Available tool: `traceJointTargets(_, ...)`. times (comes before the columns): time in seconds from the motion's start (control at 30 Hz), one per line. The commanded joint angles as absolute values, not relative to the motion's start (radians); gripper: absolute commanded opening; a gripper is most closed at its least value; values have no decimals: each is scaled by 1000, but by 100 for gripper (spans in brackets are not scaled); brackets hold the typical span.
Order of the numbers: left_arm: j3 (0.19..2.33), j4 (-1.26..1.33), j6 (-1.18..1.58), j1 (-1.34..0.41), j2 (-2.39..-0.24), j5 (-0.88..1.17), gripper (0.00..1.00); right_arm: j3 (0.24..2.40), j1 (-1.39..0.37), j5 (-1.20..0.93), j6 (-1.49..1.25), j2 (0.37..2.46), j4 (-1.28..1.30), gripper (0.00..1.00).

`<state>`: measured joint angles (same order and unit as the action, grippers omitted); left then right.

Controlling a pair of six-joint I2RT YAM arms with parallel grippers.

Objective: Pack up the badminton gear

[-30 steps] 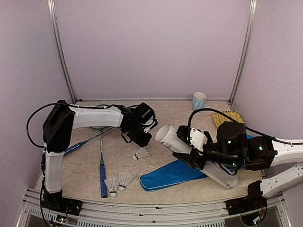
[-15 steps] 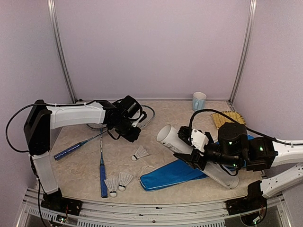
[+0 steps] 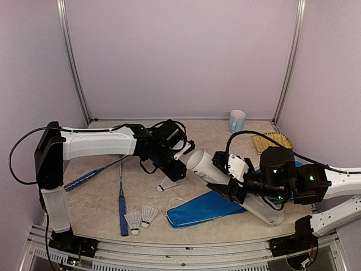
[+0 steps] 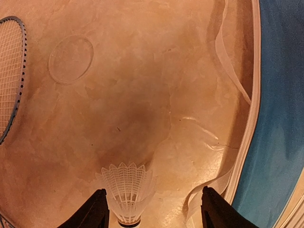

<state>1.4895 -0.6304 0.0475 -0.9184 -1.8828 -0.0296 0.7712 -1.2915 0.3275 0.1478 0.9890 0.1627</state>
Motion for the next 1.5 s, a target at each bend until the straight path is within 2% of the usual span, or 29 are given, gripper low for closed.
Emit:
traceJointTargets(0.0,1560,-717,-25,-931,-1977,-84,64,768,-1302,316,141,958,134,29)
traceJointTargets(0.23,1679,-794,-107,-936,-2105,-90,68,752,-1302,319,129,930,127,29)
traceJointTargets(0.33,1716,-833,-130,-938,-2147,-101,67,750,-1301,321,128,928,128,29)
traceJointTargets(0.4,1720,-856,-143,-939,-2156,-94,61,749,-1302,325,125,923,131,29)
traceJointTargets(0.5,1704,-885,-153,-939,-2147,-102,42,743,-1302,332,126,912,128,29)
traceJointTargets(0.6,1685,-911,-150,-937,-2129,-116,31,734,-1301,336,126,898,118,29)
traceJointTargets(0.67,1673,-926,-146,-937,-2114,-117,32,731,-1301,339,124,895,115,29)
traceJointTargets(0.73,1656,-939,-139,-936,-2095,-123,43,730,-1301,341,123,897,116,29)
traceJointTargets(0.8,1642,-952,-142,-935,-2081,-120,44,731,-1302,339,123,899,117,29)
traceJointTargets(0.87,1624,-962,-136,-929,-2068,-124,36,732,-1302,338,123,899,116,29)
traceJointTargets(0.97,1601,-981,-130,-924,-2049,-128,36,732,-1302,340,125,899,114,29)
traceJointTargets(1.0,1595,-985,-129,-923,-2040,-128,32,732,-1302,339,126,900,111,29)
traceJointTargets(1.13,1574,-996,-100,-919,-2000,-120,2,731,-1302,341,133,905,101,29)
traceJointTargets(1.33,1511,-969,-75,-903,-1896,-100,0,728,-1302,340,144,917,91,29)
traceJointTargets(1.47,1468,-892,-40,-865,-1772,-155,0,716,-1302,342,140,928,70,29)
